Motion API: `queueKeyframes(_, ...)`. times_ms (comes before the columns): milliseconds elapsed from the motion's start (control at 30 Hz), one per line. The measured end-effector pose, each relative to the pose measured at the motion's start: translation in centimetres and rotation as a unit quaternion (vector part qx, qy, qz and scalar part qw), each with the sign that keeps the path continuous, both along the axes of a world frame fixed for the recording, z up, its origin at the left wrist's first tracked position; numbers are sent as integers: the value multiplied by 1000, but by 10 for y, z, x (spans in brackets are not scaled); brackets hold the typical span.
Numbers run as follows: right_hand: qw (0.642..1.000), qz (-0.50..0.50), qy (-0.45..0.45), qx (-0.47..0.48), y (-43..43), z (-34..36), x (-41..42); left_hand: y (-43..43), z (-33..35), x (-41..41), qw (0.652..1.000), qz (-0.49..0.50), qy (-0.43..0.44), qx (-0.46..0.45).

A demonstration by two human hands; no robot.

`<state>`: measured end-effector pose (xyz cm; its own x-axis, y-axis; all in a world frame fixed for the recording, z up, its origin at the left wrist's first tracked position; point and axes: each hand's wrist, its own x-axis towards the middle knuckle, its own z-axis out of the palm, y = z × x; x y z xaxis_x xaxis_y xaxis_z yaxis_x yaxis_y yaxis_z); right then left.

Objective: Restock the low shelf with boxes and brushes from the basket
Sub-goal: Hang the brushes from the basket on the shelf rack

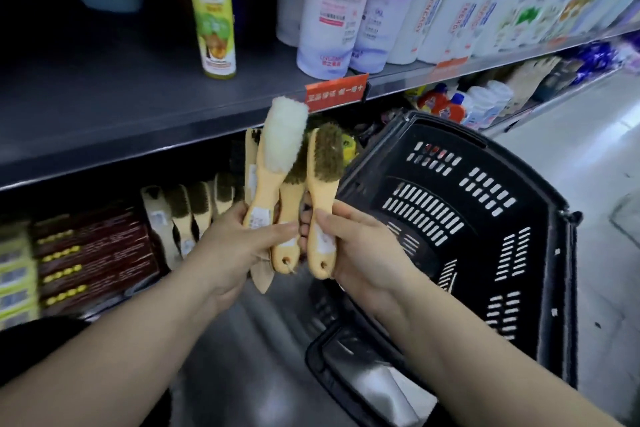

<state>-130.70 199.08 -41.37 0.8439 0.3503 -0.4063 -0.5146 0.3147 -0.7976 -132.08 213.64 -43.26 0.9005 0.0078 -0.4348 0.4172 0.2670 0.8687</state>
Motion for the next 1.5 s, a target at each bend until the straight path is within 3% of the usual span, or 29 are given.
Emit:
queueKeyframes(200, 990, -47, 126, 52, 63, -16, -8, 51, -19, -24, 997, 50, 43, 38)
queueKeyframes(300, 979, -59, 183, 71, 89, -35, -5, 73, -29, -24, 991, 104, 82, 15)
queueKeyframes(367, 977, -81, 190, 41, 100, -52, 0, 84, -35, -20, 984, 143, 104, 20)
queueKeyframes(467, 975, -105, 191, -46, 97, -75, 14, 91, -46, -15, 979, 145, 106, 97)
queueKeyframes(567, 969, -74, 205, -119, 81, -88, 27, 87, -58, -13, 977, 151, 121, 92)
queueKeyframes(733, 971, -14, 170, -167, 67, -99, 37, 80, -80, -6, 964, 203, 160, 57)
queueKeyframes(933, 963, -9, 160, -215, 38, -104, 38, 86, -86, 13, 954, 227, 193, 38)
queueKeyframes(1067, 941, 11, 103, -322, 24, -109, 35, 86, -88, 21, 956, 218, 194, 34)
queueKeyframes(1233, 918, 83, 27, -387, 63, -137, 63, 85, -90, 26, 954, 226, 196, 23)
queueKeyframes(1500, 898, 53, 2, -436, 114, -196, 127, 85, -97, 32, 957, 235, 171, 18)
